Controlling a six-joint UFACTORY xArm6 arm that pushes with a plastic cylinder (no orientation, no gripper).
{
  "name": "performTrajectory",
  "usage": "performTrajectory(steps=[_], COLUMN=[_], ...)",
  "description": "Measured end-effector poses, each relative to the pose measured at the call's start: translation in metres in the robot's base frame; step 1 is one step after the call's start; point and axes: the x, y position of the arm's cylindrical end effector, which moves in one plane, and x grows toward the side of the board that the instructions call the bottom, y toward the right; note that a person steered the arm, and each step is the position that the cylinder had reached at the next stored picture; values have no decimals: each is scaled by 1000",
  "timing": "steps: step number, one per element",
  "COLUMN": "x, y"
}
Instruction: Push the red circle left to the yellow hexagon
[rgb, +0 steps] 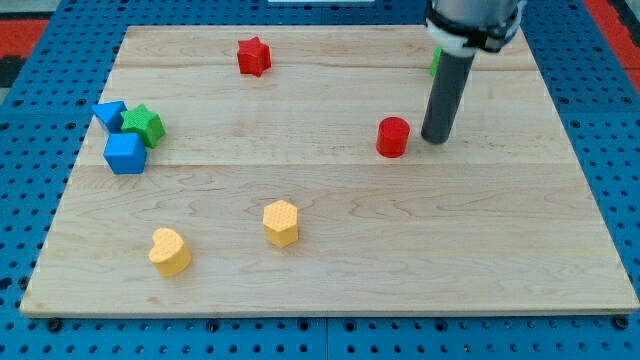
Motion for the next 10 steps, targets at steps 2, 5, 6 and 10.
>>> performTrajectory(steps=[2, 5, 6, 10], x=[-6, 29, 39, 63], y=[11, -205, -219, -236])
